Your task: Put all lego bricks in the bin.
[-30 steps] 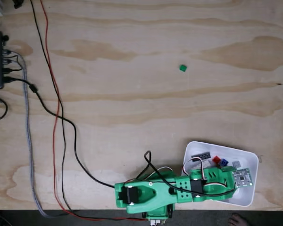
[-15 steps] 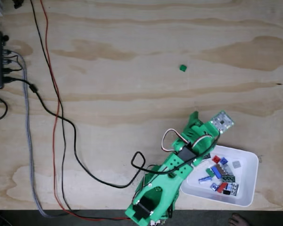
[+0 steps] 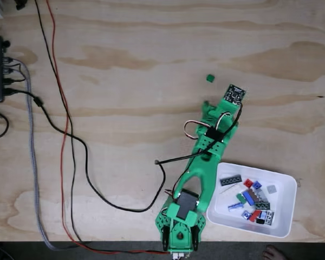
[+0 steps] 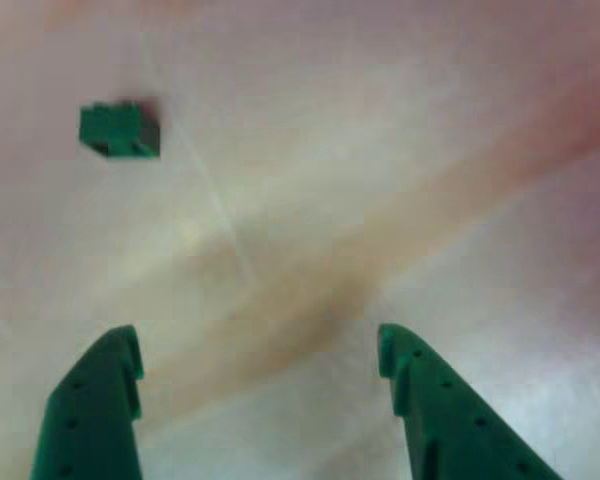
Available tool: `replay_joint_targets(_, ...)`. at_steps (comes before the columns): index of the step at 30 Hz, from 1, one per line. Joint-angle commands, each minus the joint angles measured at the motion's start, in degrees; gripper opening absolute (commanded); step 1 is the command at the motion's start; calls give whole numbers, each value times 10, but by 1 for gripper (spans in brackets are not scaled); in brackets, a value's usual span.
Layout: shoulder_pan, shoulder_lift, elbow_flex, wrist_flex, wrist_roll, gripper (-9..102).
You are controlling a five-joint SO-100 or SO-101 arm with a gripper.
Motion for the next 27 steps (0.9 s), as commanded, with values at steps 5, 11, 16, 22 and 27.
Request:
replay_joint_targets(5, -21, -97, -34, -193, -13, 28)
replay_joint_targets(11, -47, -150, -46, -259, -21, 25)
replay_joint_targets(16, -68, -178, -89, -268, -20, 24)
replay_joint_targets(22, -70, -219, -146, -272, -20, 23)
replay_joint_targets(27, -73, -240, -158, -282, -21, 21)
